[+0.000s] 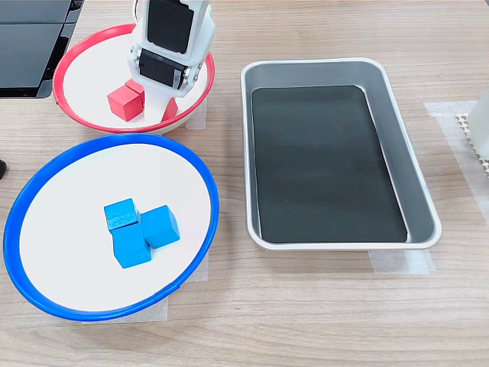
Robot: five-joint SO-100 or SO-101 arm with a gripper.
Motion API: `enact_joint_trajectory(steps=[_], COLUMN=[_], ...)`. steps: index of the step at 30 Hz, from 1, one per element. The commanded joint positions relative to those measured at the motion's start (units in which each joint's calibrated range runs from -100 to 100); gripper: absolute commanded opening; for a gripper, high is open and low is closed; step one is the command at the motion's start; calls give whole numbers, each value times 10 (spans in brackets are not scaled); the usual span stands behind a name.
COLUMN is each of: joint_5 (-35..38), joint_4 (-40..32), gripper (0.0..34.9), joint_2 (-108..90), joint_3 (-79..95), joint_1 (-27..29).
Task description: Relocate any red block in the blue dish to the red dish, correcting any misplacement.
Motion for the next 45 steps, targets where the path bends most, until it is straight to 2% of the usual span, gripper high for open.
enact_joint_trajectory(steps=[1, 3, 4, 5, 9, 14, 17, 22, 24, 28, 29, 36, 45], joint_5=[4, -7, -13, -17, -27, -46, -52, -68, -73, -85, -95, -197, -334], joint_4=[22, 27, 27, 27, 23, 27, 28, 20, 8, -45, -59, -175, -262], gripper=[31, 68, 99, 147, 169, 227, 233, 205, 177, 51, 5, 3, 3], joint_2=[-27, -28, -29, -31, -32, -34, -45, -110, -151, -243, -273, -500, -851], joint_3=[-25, -30, -31, -34, -37, -37, -33, 8, 42, 140, 172, 420, 765], joint_1=[6, 11, 12, 15, 20, 23, 16, -7, -19, -41, -47, -81, -132])
